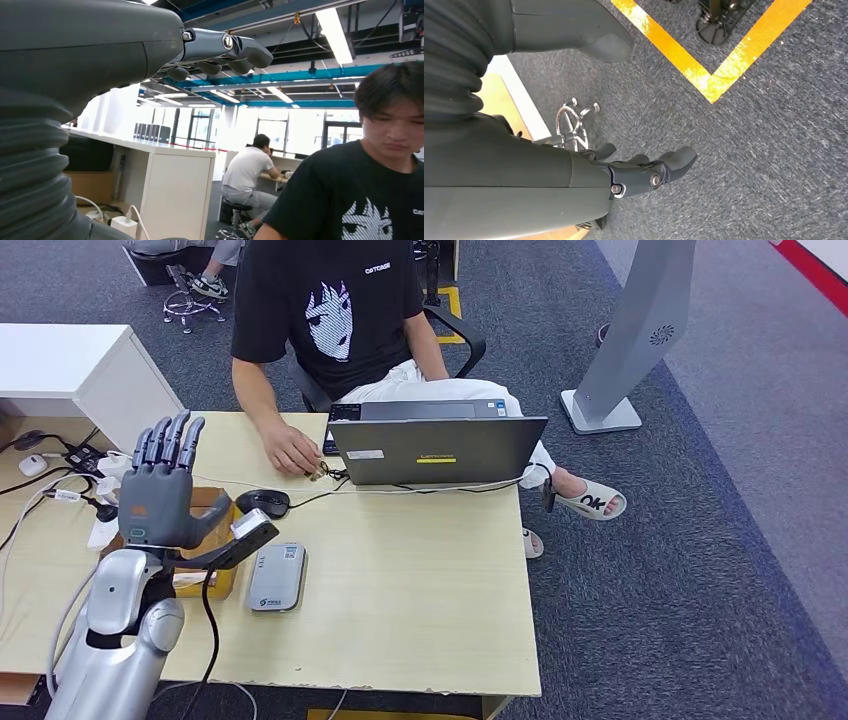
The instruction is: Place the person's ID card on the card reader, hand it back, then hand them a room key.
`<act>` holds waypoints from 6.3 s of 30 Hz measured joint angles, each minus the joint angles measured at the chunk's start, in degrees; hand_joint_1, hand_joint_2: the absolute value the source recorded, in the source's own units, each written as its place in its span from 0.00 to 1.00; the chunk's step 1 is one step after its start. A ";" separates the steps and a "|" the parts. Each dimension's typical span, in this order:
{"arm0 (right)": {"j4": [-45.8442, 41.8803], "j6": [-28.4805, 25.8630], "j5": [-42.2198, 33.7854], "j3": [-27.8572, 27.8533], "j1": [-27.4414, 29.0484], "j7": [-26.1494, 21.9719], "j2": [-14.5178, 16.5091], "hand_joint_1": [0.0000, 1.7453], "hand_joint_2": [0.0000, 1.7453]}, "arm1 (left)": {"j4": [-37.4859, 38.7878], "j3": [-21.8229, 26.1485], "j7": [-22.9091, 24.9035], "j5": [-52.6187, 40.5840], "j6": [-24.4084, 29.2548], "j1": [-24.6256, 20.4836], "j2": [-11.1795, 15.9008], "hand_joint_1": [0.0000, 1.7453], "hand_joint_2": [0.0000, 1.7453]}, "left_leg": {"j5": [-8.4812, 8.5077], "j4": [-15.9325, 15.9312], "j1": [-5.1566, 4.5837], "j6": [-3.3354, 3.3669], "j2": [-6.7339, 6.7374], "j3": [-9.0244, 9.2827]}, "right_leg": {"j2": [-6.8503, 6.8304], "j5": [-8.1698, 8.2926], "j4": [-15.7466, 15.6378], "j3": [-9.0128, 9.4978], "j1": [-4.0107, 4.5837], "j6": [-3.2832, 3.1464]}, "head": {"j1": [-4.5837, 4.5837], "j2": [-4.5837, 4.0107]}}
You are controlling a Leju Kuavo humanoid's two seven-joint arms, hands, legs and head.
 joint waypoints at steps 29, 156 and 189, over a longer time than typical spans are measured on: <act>-0.01 -1.05 -3.69 -4.36 0.03 -1.09 2.05 0.00 1.00 | -24.26 -0.42 -6.26 5.28 -1.86 23.71 3.52 0.00 1.00 | -0.08 -0.01 0.00 0.02 0.00 -0.04 | -0.01 -0.13 0.00 -0.05 0.00 -0.06 | 0.01 0.00; -0.49 -0.55 -0.27 -4.61 0.00 -0.80 2.24 0.00 1.00 | -0.23 12.50 -3.20 5.04 -6.83 21.61 3.71 1.00 1.00 | -0.04 -0.02 0.05 -0.03 -0.10 -0.06 | -0.12 -0.15 0.00 -0.05 0.05 -0.11 | -0.01 0.00; -0.49 -0.79 0.90 -4.36 0.01 -0.72 2.05 0.00 1.00 | -0.23 13.17 -4.21 4.83 -3.55 21.60 2.69 1.00 1.00 | -0.04 -0.02 0.05 -0.03 -0.10 -0.06 | -0.12 -0.15 0.00 -0.06 0.05 -0.11 | 0.00 0.00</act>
